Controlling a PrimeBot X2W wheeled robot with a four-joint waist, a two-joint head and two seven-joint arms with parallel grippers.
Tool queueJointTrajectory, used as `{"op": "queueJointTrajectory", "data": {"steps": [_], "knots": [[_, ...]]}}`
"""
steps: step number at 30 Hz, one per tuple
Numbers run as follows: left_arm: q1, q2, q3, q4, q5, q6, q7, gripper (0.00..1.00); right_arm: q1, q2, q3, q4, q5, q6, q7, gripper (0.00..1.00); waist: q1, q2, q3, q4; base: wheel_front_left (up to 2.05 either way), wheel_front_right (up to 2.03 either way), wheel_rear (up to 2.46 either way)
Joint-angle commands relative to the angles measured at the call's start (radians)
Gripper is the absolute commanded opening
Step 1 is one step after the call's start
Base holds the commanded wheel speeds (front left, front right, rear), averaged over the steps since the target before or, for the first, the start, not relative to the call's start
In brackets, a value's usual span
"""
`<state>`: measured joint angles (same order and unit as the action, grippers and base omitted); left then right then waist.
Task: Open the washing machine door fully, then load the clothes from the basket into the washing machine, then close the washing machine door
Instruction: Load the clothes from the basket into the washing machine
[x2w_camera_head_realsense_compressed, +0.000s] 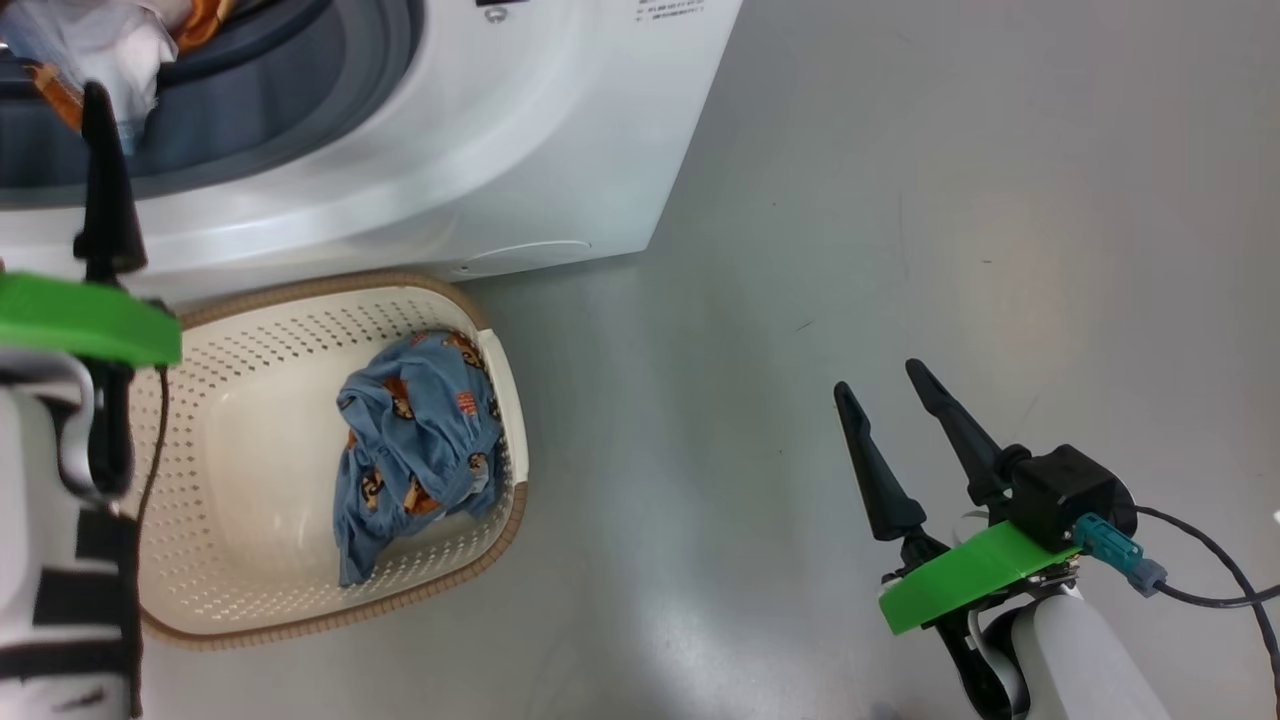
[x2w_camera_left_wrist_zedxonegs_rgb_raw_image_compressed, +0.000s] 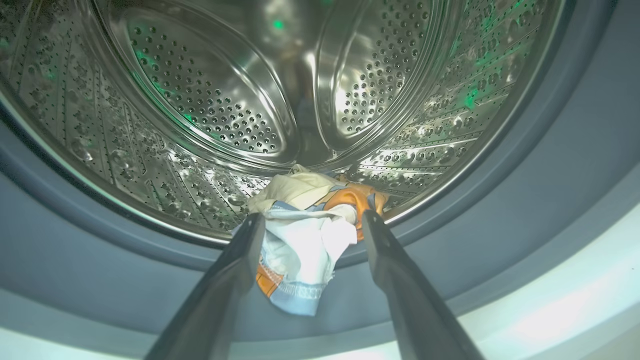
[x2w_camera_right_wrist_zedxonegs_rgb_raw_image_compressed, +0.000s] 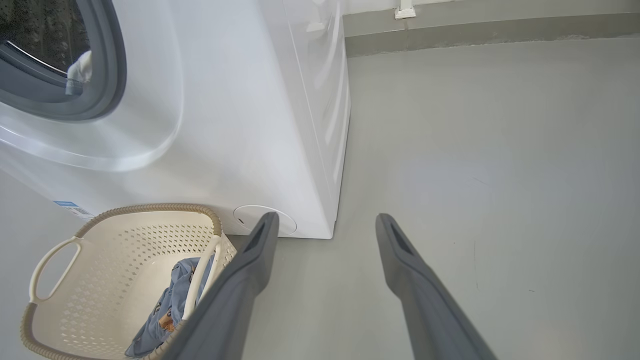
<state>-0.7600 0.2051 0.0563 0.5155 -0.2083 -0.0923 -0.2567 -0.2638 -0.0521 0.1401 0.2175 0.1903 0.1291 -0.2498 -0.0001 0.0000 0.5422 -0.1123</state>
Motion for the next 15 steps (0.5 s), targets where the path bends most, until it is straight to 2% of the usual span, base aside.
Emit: {"op": "queueJointTrajectory", "data": {"steps": [1, 12, 15], "knots": [[0.046, 0.035, 0.039, -0.054, -0.001, 0.006, -0.005, 1.0, 0.026, 0.002, 0.019, -0.023, -0.003, 0.002, -0.012, 1.0, 0.0001, 0.0, 0.001, 0.001, 0.0, 0.0, 0.0], [0.258, -0.005, 0.123, -0.231, 0.005, 0.02, -0.005, 1.0, 0.031, 0.002, 0.01, -0.023, -0.011, 0.002, -0.012, 1.0, 0.0001, 0.0, 0.004, 0.013, 0.0, 0.0, 0.0], [0.339, -0.042, 0.146, -0.272, 0.001, 0.021, -0.005, 1.0, 0.032, 0.002, 0.01, -0.02, -0.014, 0.002, -0.012, 1.0, 0.0001, 0.0, 0.003, 0.013, 0.0, 0.0, 0.0]]}}
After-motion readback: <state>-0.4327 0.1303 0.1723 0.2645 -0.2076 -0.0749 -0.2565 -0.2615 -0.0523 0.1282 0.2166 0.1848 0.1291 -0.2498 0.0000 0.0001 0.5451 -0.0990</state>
